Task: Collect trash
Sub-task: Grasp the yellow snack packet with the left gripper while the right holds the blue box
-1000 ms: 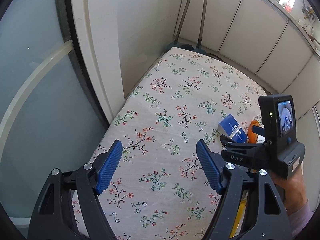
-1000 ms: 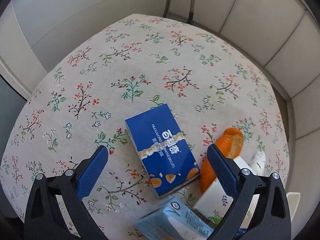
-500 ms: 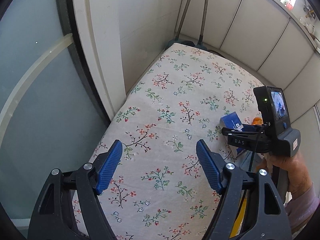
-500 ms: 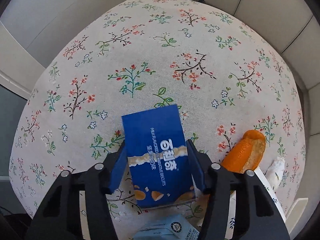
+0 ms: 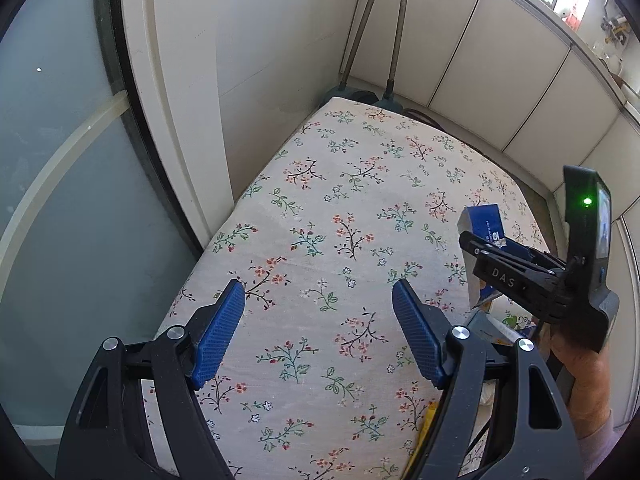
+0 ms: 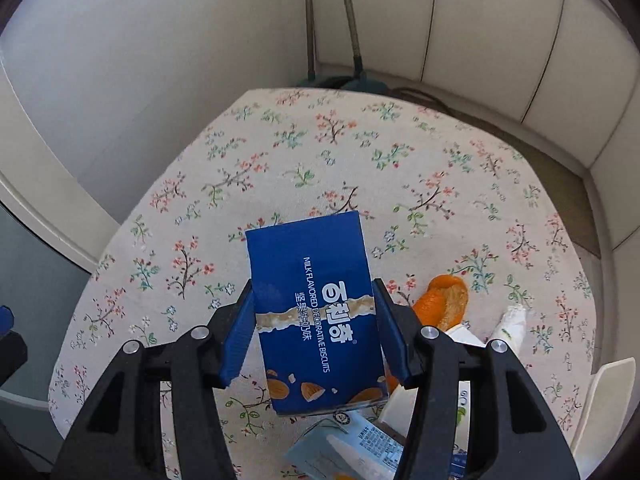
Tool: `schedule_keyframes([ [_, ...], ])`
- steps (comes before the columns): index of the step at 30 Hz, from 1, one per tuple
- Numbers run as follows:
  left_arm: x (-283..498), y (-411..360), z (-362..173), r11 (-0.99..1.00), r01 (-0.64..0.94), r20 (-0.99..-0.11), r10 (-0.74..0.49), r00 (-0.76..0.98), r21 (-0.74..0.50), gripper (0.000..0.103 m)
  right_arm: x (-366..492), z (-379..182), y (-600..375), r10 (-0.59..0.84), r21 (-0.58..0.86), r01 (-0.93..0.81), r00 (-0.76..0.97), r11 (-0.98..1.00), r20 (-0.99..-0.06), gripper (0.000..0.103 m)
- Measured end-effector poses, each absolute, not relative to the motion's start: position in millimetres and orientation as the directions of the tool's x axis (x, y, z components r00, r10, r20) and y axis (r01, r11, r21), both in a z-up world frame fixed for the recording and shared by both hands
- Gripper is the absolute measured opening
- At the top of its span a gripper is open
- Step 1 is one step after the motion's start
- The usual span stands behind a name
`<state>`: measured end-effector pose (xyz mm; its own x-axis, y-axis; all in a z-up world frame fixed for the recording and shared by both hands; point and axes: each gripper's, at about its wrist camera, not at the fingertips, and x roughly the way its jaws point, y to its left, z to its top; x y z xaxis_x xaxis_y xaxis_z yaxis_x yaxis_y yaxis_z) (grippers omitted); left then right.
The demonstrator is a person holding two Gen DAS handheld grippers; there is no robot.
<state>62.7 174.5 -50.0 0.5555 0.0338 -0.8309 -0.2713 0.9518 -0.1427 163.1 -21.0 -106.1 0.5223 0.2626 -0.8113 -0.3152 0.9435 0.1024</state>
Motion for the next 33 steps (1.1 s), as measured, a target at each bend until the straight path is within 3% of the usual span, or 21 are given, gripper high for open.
schedule_keyframes([
  [12, 69.8, 120.8, -45.8, 0.97, -0.167, -0.834, -0.059, 0.548, -0.178, 0.073, 105.3, -28.1, -95.8, 0.205, 0.146, -0.146, 0.753, 0.979, -0.625, 0.055],
  [17, 59.9, 83.1, -62.1, 0.993, -0.038, -0.889, -0.084, 0.451, -0.113, 0.073, 67.0, -6.4, -131.1, 0.192, 0.188, -0.098, 0.788, 0.977, -0.585, 0.055],
  [22, 44.2, 61.6, -90.6, 0.989, 0.025, -0.94, -0.145, 0.309, -0.144, 0.073, 29.9, 8.6, -160.5, 0.187, 0.236, -0.063, 0.812, 0.97, -0.553, 0.055],
  [33, 14.1, 1.8, -149.4, 0.99, 0.122, -0.985, -0.093, 0.145, -0.076, 0.079, -20.5, 10.5, -194.3, 0.158, 0.242, -0.027, 0.826, 0.97, -0.541, 0.055],
])
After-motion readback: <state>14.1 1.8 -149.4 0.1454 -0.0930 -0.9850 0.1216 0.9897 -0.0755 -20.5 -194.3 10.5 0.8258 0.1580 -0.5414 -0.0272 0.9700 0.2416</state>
